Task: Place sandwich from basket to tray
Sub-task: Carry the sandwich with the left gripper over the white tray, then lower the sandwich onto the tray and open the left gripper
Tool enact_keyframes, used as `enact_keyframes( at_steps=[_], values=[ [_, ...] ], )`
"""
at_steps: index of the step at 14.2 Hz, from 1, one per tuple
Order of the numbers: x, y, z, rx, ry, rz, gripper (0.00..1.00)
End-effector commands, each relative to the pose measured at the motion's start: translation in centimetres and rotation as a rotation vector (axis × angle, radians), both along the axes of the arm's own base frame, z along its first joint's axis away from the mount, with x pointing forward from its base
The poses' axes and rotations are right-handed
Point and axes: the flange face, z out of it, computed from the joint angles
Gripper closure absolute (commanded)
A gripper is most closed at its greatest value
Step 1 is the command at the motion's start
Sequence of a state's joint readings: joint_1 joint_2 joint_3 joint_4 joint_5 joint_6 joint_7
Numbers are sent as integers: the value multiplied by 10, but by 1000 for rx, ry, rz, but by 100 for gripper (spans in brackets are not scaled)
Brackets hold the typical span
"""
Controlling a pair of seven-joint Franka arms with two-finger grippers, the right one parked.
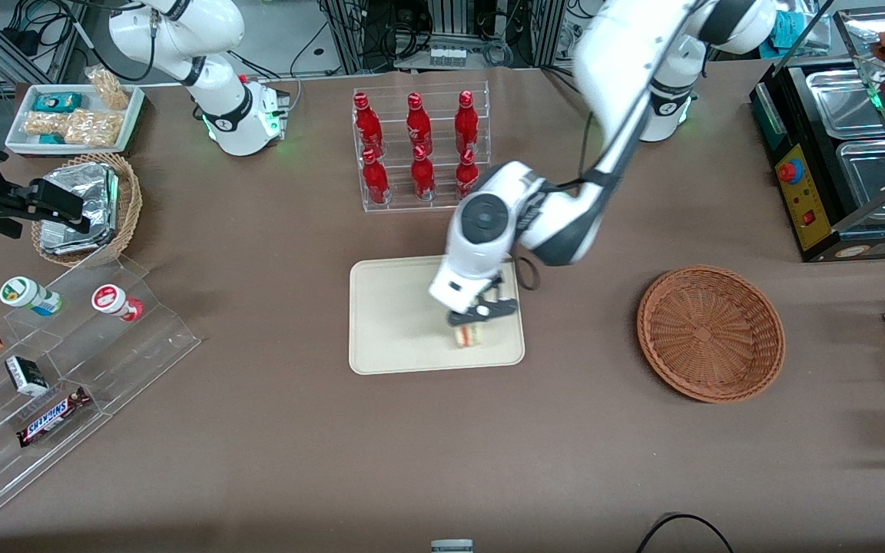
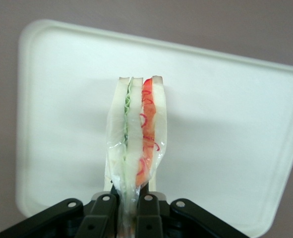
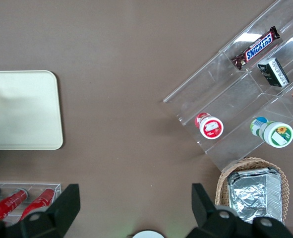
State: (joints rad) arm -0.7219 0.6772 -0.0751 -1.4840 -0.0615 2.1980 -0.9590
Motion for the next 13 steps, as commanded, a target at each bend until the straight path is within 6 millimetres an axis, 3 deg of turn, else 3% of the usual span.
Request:
enact_keyframes(
  at_steps=[1, 6, 10, 11, 12, 13],
  values=[
    [-5, -28, -11, -27, -35, 21, 100],
    [-11, -37, -21, -40, -49, 13, 99],
    [-11, -35, -32, -45, -75, 5, 87],
    [-11, -35, -31, -45, -74, 3, 63],
    [-10, -35, -27, -50, -75, 10, 1],
    [-11, -35, -27, -48, -72, 15, 0]
  ],
)
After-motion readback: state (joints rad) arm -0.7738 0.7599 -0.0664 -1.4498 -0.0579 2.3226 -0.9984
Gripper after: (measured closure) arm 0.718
